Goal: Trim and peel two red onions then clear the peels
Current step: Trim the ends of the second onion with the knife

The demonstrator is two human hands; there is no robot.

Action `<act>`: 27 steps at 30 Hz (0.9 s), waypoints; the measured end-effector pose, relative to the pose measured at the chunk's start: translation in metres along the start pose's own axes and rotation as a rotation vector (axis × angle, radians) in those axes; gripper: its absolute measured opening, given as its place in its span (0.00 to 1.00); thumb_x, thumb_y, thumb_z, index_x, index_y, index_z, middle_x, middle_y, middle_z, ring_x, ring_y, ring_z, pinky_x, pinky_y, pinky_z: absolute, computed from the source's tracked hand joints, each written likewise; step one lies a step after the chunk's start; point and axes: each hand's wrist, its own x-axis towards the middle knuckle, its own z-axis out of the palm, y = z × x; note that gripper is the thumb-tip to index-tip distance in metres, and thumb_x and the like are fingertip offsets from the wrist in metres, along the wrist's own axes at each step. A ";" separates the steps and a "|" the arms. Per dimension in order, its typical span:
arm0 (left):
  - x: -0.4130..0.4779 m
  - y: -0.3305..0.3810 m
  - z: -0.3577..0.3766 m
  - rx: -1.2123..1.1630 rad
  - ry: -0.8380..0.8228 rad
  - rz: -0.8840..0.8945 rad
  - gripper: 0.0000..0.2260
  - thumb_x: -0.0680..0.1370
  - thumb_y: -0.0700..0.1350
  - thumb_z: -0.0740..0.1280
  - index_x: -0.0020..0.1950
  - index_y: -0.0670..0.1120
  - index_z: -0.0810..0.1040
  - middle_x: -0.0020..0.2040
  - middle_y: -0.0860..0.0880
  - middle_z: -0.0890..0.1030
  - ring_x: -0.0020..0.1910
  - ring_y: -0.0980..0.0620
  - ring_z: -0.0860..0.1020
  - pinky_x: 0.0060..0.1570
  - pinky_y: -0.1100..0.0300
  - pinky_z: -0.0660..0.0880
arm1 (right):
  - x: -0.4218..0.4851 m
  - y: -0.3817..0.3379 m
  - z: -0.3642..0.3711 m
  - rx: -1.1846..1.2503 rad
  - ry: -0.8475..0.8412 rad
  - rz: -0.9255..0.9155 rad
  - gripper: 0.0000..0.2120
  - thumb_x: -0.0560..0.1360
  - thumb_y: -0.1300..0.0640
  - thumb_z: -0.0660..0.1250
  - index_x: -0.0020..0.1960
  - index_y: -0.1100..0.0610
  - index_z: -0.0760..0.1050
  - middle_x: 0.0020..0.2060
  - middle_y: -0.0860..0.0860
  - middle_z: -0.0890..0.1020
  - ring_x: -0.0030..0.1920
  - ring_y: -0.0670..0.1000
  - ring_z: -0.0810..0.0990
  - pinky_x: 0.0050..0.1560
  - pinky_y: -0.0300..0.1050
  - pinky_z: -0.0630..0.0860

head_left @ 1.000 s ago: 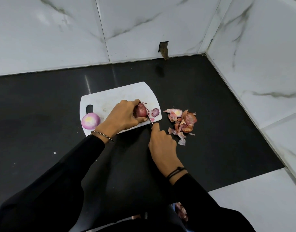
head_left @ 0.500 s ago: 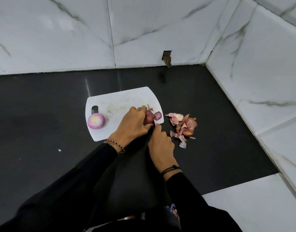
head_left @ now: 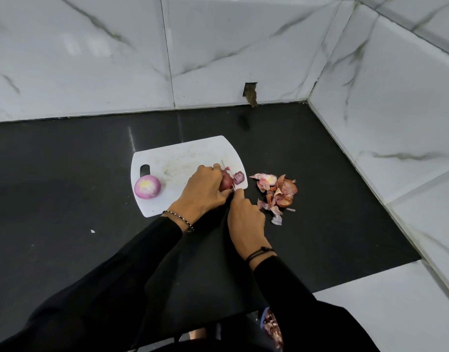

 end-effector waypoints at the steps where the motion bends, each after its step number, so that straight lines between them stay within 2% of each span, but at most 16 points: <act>1: -0.001 0.000 0.000 0.006 0.004 0.000 0.20 0.76 0.54 0.69 0.58 0.40 0.73 0.52 0.40 0.80 0.54 0.41 0.76 0.45 0.56 0.71 | 0.003 -0.003 0.000 -0.012 0.011 -0.009 0.11 0.83 0.63 0.53 0.65 0.58 0.64 0.56 0.55 0.82 0.57 0.58 0.83 0.48 0.50 0.76; 4: -0.009 -0.004 0.000 0.005 0.008 0.022 0.18 0.77 0.53 0.68 0.58 0.40 0.73 0.52 0.41 0.80 0.52 0.42 0.75 0.43 0.58 0.68 | 0.009 -0.008 0.001 -0.016 0.018 -0.038 0.11 0.83 0.63 0.53 0.65 0.58 0.64 0.57 0.55 0.82 0.57 0.57 0.83 0.49 0.50 0.77; 7: -0.012 -0.013 -0.003 -0.062 0.036 0.002 0.19 0.75 0.58 0.71 0.51 0.43 0.73 0.46 0.43 0.81 0.42 0.45 0.75 0.39 0.58 0.65 | 0.012 -0.003 -0.002 0.055 -0.027 -0.013 0.12 0.83 0.63 0.53 0.66 0.60 0.64 0.59 0.58 0.80 0.60 0.61 0.80 0.52 0.53 0.75; 9: -0.013 -0.019 -0.005 -0.113 0.037 -0.038 0.21 0.72 0.59 0.73 0.51 0.44 0.73 0.45 0.45 0.82 0.39 0.48 0.72 0.39 0.57 0.65 | 0.012 0.003 -0.004 0.153 -0.045 0.028 0.12 0.82 0.62 0.53 0.65 0.61 0.64 0.60 0.61 0.78 0.61 0.64 0.78 0.51 0.55 0.73; 12: -0.016 -0.025 -0.008 -0.199 0.022 -0.079 0.24 0.71 0.57 0.76 0.59 0.45 0.76 0.49 0.46 0.82 0.44 0.48 0.75 0.43 0.58 0.68 | 0.008 0.012 -0.003 0.292 0.027 0.077 0.09 0.83 0.60 0.52 0.61 0.63 0.65 0.54 0.64 0.79 0.56 0.66 0.79 0.44 0.52 0.68; 16: -0.017 -0.029 -0.015 -0.260 0.014 -0.098 0.26 0.69 0.56 0.78 0.61 0.45 0.77 0.52 0.48 0.82 0.48 0.49 0.77 0.48 0.58 0.72 | -0.002 0.013 0.000 0.356 0.113 0.052 0.09 0.85 0.56 0.51 0.56 0.61 0.65 0.48 0.64 0.80 0.49 0.66 0.80 0.40 0.51 0.68; 18: -0.018 -0.030 -0.018 -0.264 0.010 -0.102 0.26 0.69 0.55 0.79 0.61 0.46 0.77 0.52 0.48 0.82 0.50 0.48 0.79 0.51 0.56 0.75 | -0.007 0.009 0.001 0.356 0.092 0.018 0.12 0.86 0.53 0.50 0.58 0.62 0.65 0.48 0.63 0.80 0.50 0.67 0.80 0.41 0.53 0.69; 20: -0.018 -0.031 -0.019 -0.263 0.005 -0.098 0.25 0.68 0.56 0.79 0.60 0.46 0.78 0.51 0.48 0.83 0.49 0.48 0.80 0.51 0.54 0.77 | -0.011 0.003 0.000 0.339 0.025 -0.028 0.16 0.86 0.52 0.49 0.64 0.63 0.64 0.51 0.64 0.79 0.53 0.68 0.79 0.46 0.56 0.71; 23: -0.018 -0.034 -0.021 -0.243 -0.023 -0.102 0.27 0.67 0.58 0.79 0.60 0.47 0.78 0.51 0.48 0.83 0.49 0.48 0.80 0.51 0.52 0.78 | -0.013 0.002 0.001 0.310 -0.058 -0.049 0.16 0.86 0.52 0.49 0.66 0.61 0.64 0.55 0.64 0.78 0.56 0.68 0.78 0.52 0.59 0.73; 27: -0.018 -0.040 -0.028 -0.219 -0.064 -0.128 0.33 0.64 0.57 0.81 0.65 0.48 0.75 0.56 0.49 0.80 0.54 0.49 0.79 0.55 0.52 0.78 | -0.009 0.016 0.006 0.280 0.013 0.029 0.15 0.86 0.52 0.50 0.62 0.62 0.67 0.54 0.63 0.79 0.54 0.67 0.79 0.45 0.54 0.70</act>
